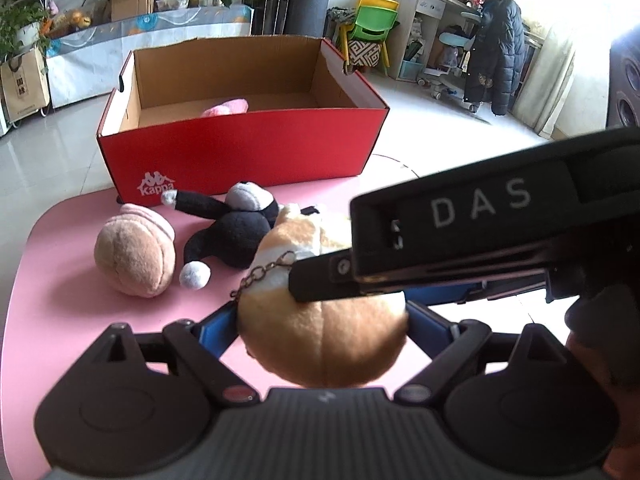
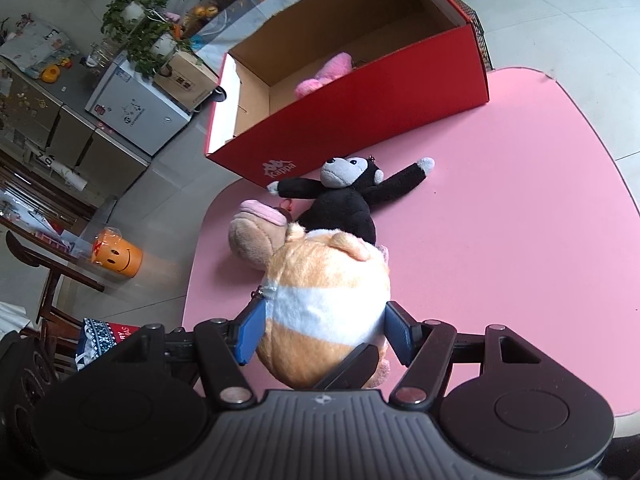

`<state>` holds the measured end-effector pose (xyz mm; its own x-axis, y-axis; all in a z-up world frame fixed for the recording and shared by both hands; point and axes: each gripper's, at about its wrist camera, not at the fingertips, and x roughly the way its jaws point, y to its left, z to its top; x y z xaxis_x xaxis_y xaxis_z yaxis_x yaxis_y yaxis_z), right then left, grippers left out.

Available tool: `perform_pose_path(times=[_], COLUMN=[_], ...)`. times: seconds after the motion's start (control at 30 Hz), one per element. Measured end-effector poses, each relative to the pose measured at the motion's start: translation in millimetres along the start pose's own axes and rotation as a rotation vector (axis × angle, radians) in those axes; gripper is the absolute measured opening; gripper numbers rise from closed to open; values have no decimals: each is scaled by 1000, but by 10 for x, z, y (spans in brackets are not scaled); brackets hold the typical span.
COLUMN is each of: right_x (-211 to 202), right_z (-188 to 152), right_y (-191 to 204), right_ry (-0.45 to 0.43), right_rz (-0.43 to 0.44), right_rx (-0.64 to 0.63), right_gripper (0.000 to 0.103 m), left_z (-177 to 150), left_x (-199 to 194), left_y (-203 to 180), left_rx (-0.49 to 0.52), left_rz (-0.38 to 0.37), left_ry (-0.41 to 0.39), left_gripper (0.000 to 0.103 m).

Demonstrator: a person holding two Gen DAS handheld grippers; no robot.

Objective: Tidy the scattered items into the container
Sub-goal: 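Lift the hamster plush off the table with both grippers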

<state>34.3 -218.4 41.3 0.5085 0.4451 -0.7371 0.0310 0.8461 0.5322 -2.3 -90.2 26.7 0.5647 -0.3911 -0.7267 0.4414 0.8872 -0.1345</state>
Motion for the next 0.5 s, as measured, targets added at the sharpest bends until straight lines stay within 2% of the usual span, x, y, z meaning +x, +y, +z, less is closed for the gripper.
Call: perform_pose_path(times=[0.5], right_x=[-147], right_z=[28], right_y=[135], right_ry=[-57], right_rz=[19], right_rx=[-59], right_gripper=[65], left_z=[124], left_x=[-178], left_y=[-57], left_rx=[1], left_rz=[33], left_ry=[-48], left_gripper=[90])
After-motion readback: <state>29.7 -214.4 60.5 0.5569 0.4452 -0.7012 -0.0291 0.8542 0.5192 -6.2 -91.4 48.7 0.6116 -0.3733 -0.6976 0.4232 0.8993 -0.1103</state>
